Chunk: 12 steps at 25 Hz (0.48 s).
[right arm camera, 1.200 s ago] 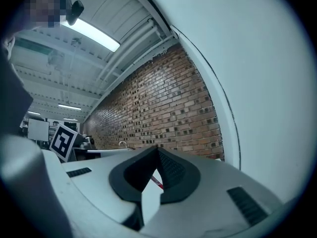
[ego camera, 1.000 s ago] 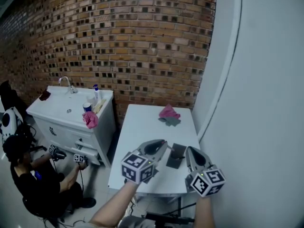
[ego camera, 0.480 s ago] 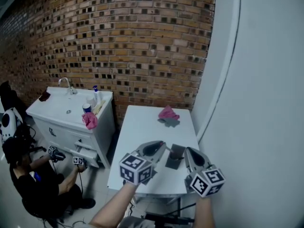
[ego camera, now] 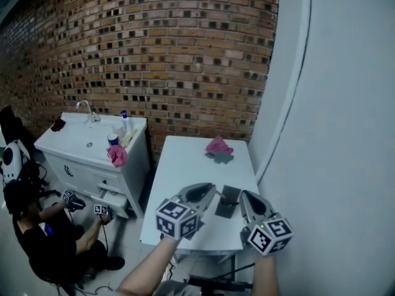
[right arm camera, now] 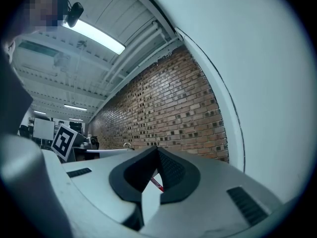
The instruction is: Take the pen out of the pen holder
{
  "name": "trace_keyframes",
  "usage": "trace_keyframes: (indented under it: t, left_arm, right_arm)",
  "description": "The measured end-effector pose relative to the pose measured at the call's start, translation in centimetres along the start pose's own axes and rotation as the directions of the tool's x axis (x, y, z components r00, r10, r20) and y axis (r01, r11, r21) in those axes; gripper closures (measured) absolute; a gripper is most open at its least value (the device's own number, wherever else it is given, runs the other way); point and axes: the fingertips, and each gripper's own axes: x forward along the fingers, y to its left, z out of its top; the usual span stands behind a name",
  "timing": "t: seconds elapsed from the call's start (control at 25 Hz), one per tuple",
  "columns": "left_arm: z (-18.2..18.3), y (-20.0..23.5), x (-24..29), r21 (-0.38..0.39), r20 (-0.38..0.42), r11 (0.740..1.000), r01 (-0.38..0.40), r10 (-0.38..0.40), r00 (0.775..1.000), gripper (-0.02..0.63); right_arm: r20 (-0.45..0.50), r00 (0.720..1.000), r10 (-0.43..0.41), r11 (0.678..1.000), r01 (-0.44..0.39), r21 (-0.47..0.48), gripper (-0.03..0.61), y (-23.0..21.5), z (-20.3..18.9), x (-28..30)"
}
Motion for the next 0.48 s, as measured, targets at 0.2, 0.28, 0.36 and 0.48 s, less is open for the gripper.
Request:
trace_keyframes:
  t: [0.2,0.28,0.36,0.48]
  left_arm:
    - [-0.16,-0.31,-0.12,-0.006,-0.002,1.0,0.004,-0.004,1.0,0.566]
    - [0.0,-0.39,-0.28,-0.011,-0.005,1.0,0.006,-0.006,1.0,0.566]
    - [0.05,-0.41,-0.41,-0.014,-0.007,1.0,0.008,-0.008,1.0,0.566]
    - [-0.13,-0.44,-0.48,-0.015,-0.009,1.0,0.011,-0.011,1.0,0.566]
  right_arm:
    - [0.001,1.0,0.002,1.0,-0.002,0.0,0.594,0.07,-0.21,-0.16]
    - [-0.003,1.0,0.0,1.0,0.0,0.001,0.594,0.25,-0.11,-0.21]
    - [-0.006,1.0,-0.001,1.0,0.001,0.002,0.594,0.43,-0.05,-0.24]
    - [-0.005,1.0,-0.002,1.0,0.002,0.003,0.594,0.57,-0.09,-0.29]
